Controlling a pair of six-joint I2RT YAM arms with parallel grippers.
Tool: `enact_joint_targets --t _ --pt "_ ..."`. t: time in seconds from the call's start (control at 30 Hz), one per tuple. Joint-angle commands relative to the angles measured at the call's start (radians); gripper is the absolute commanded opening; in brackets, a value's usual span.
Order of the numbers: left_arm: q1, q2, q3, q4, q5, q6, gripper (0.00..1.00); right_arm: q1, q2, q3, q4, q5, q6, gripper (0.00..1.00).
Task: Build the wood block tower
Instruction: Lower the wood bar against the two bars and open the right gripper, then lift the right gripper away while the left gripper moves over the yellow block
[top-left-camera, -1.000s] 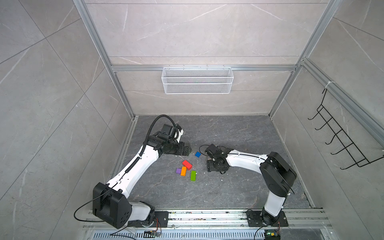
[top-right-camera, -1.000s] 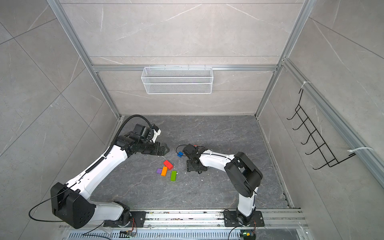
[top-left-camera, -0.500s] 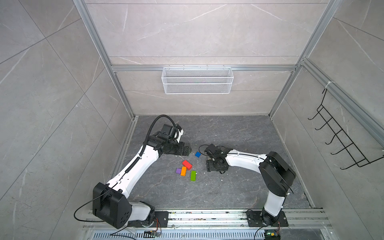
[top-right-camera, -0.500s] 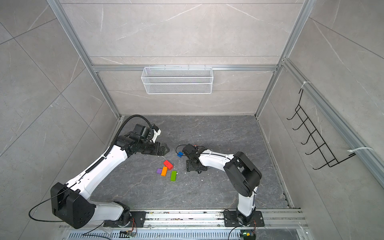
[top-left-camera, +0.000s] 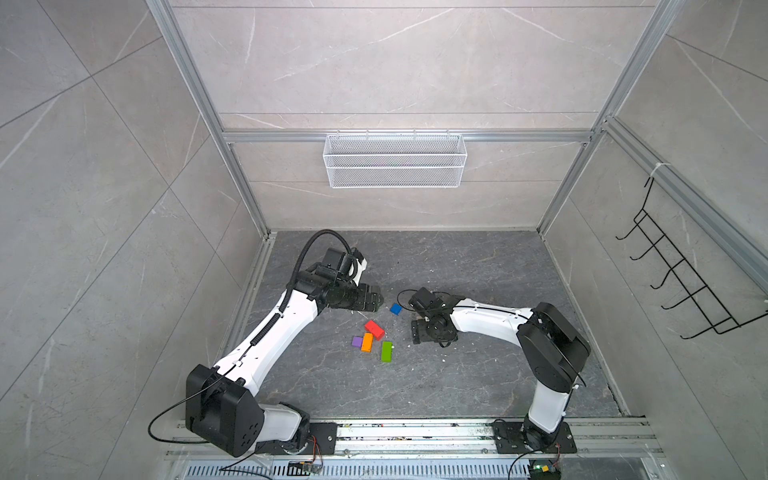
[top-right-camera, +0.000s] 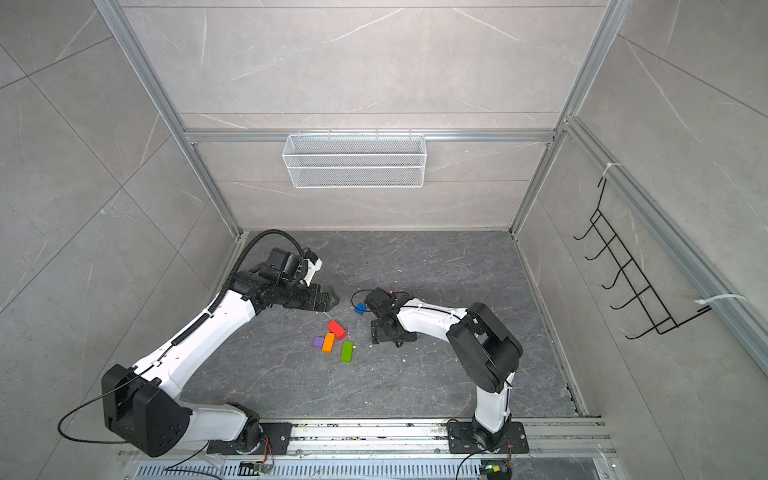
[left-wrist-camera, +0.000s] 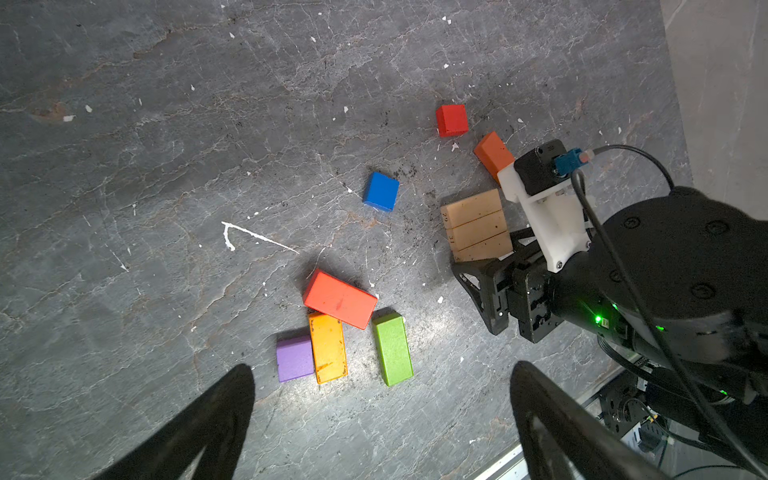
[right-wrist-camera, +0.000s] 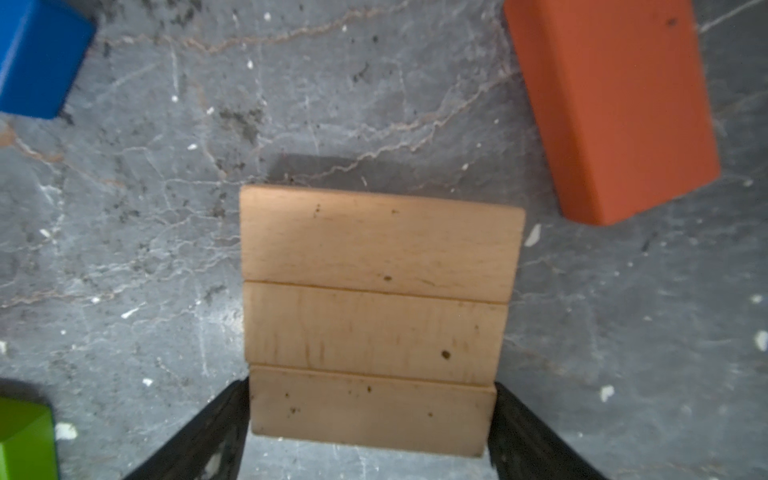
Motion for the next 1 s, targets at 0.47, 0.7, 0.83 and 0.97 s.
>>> enact_joint_targets --t 0.47,0.7,0.83,0.97 --pt "0.007 0.009 0.004 0.011 0.028 -0.003 0.98 -0.001 0.016 0.026 -0.018 -0.002 -0.025 0.86" --pt "0.007 0.030 0.003 -0.003 0.024 -0.010 0.98 -0.002 -0.044 0.019 -0.015 -0.007 -0.061 0.96" --pt "0.006 0.056 0.005 -0.047 0.024 -0.021 0.94 -0.002 -0.106 0.014 -0.026 0.014 -0.083 0.99" --pt "0.007 0.043 -0.052 -0.032 0.036 -0.064 0.86 -0.002 -0.165 0.008 -0.038 0.038 -0.096 0.99"
